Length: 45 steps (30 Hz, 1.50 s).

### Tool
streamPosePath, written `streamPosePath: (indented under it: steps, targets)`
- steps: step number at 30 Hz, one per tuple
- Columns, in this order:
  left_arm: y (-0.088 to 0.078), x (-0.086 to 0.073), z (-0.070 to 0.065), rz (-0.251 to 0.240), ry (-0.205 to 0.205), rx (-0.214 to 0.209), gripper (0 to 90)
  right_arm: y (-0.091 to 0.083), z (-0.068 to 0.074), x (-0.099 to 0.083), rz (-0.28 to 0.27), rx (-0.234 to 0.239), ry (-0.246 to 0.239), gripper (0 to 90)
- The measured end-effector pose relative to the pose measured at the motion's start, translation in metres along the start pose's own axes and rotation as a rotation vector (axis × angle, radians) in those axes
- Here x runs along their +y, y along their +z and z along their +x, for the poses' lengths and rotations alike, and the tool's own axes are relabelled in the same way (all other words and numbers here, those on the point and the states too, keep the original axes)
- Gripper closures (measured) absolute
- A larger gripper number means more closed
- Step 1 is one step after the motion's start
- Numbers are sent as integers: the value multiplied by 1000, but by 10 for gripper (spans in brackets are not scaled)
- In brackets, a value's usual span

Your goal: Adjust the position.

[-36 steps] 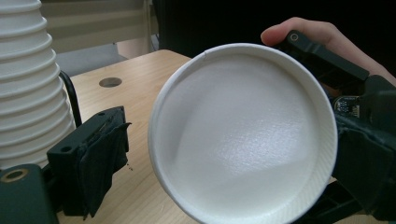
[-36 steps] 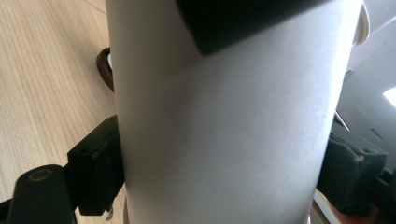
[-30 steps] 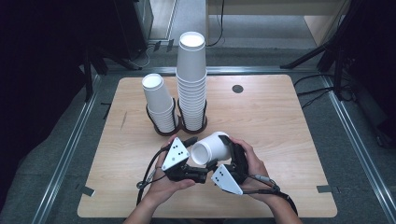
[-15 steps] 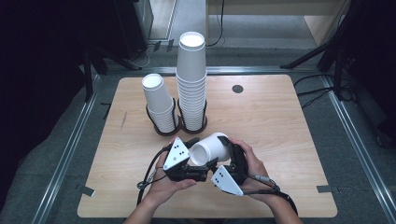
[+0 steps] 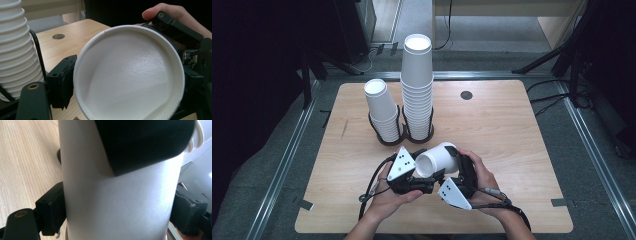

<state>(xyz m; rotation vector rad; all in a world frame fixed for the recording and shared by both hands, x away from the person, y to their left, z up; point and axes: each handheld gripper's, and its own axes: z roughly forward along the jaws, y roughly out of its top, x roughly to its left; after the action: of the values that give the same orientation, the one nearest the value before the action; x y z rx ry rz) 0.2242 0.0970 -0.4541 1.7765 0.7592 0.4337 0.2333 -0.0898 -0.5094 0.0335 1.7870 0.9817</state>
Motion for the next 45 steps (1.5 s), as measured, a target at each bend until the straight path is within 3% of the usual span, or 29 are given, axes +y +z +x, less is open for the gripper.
streamPosePath:
  steps: [7, 20, 25, 28, 31, 33, 36, 41, 44, 45]
  targets:
    - [0, 0, 4, 15, -9, -21, 217, 1, 1, -1, 2, 1, -11, 124]
    - [0, -1, 3, 15, 10, -17, 246, 2, 3, -3, -13, -19, -4, 74]
    - [0, -2, 8, 20, -6, -27, 248, 1, 4, -3, 1, -11, 5, 60]
    - [0, -3, 11, 20, -18, -27, 249, -1, 4, -3, 9, -2, -17, 0]
    - [-1, -3, 16, 18, -29, -19, 249, -4, 2, -5, 11, 11, -36, 0]
    - [-2, -3, 19, 9, -31, -12, 249, -7, 1, -5, 11, 17, -15, 0]
    - [-4, -3, 22, -5, -34, 5, 249, -8, -1, -5, 6, 19, -21, 0]
    - [-4, -6, 23, -41, -3, 39, 248, -11, -2, -5, 16, 33, -11, 0]
    - [-3, -8, 24, -58, -4, 16, 248, -14, -3, -5, 23, 37, 5, 0]
    - [-2, -9, 23, -59, 1, 29, 247, -14, -3, -5, 26, 36, 11, 0]
